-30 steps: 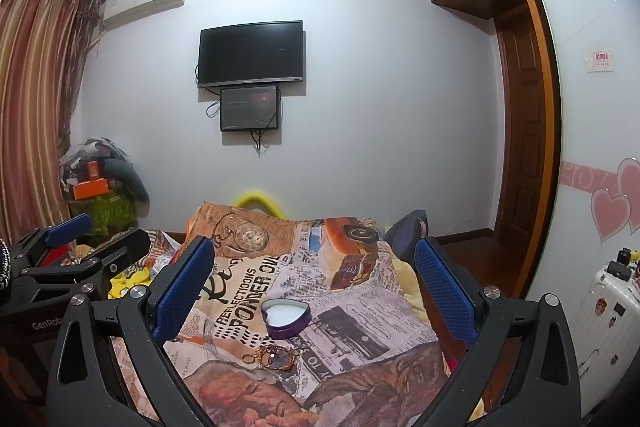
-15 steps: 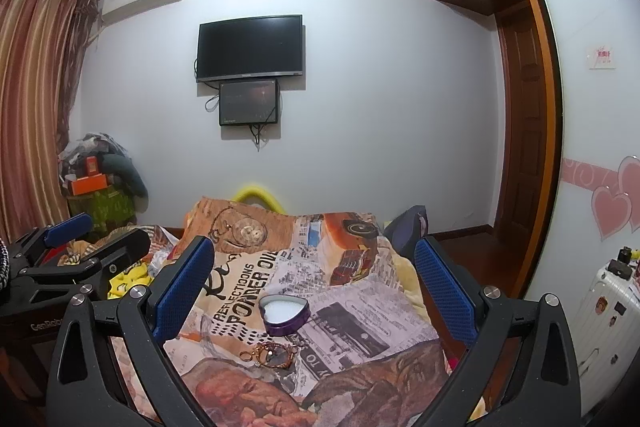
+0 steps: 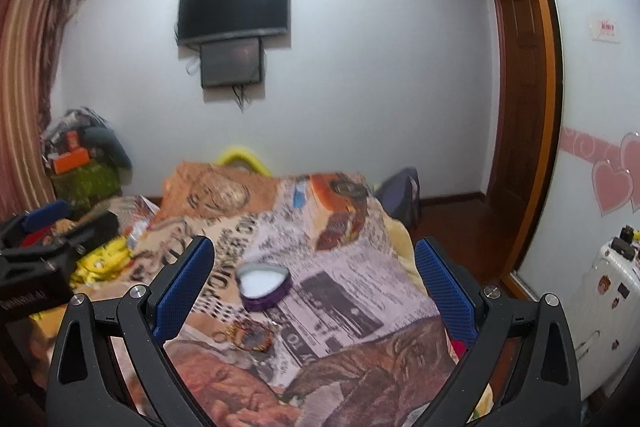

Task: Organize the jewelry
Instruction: 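Move both grippers down toward the jewelry beside the purple heart tin, then grasp a silver ring with the left gripper while the right gripper grasps a pink-stone ring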

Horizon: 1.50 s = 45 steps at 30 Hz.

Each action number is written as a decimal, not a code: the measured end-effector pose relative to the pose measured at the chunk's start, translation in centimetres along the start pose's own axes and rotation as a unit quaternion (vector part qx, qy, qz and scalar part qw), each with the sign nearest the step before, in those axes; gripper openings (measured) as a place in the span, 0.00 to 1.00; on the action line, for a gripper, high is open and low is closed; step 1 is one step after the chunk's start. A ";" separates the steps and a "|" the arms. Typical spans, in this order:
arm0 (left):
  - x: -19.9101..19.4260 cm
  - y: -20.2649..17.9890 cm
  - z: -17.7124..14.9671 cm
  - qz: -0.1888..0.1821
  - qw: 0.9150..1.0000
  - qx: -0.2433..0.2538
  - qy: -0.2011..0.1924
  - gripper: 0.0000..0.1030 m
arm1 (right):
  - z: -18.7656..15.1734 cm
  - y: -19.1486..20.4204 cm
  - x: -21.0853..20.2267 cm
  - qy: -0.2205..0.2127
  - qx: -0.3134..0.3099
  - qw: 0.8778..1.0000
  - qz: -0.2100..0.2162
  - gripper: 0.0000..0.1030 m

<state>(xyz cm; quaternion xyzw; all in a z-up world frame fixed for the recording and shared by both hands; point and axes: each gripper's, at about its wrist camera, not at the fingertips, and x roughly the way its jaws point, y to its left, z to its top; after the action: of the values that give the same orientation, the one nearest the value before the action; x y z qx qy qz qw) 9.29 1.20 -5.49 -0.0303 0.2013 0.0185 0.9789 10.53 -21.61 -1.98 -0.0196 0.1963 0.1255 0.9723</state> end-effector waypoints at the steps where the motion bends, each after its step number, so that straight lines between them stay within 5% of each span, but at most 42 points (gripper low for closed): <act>1: 0.8 0.1 -0.2 0.001 1.000 0.001 0.009 1.00 | -0.1 0.0 0.4 0.008 0.000 1.000 -0.002 0.97; 7: 5.8 0.8 -1.5 0.001 0.997 0.011 0.073 1.00 | -1.7 -1.0 4.7 0.075 -0.003 0.997 -0.013 0.97; 17: 12.2 1.9 -4.4 -0.050 0.983 0.012 0.174 1.00 | -5.0 -1.0 10.5 0.158 -0.021 0.987 0.012 0.97; 28: 16.7 4.0 -7.9 0.004 0.970 0.009 0.242 1.00 | -6.6 -0.3 15.1 0.208 -0.035 0.977 0.043 0.96; 31: 17.5 4.8 -8.5 0.016 0.967 0.000 0.255 0.99 | -6.7 0.2 16.0 0.220 -0.044 0.972 0.065 0.87; 35: 17.9 5.4 -8.8 0.013 0.964 -0.009 0.265 0.84 | -6.9 1.4 17.4 0.226 -0.057 0.968 0.090 0.78; 39: 17.7 5.1 -8.7 -0.004 0.965 -0.003 0.264 0.75 | -7.3 2.3 19.0 0.248 -0.062 0.960 0.113 0.57; 45: 17.5 4.0 -8.7 -0.026 0.964 0.008 0.265 0.63 | -8.4 3.2 20.7 0.281 -0.069 0.947 0.137 0.40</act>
<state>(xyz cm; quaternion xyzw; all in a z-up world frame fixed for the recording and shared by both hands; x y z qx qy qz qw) 21.77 5.06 -20.59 -0.0312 0.4525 -0.0171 0.8911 24.98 -14.31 -17.72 -0.0938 0.4532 0.2604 0.8474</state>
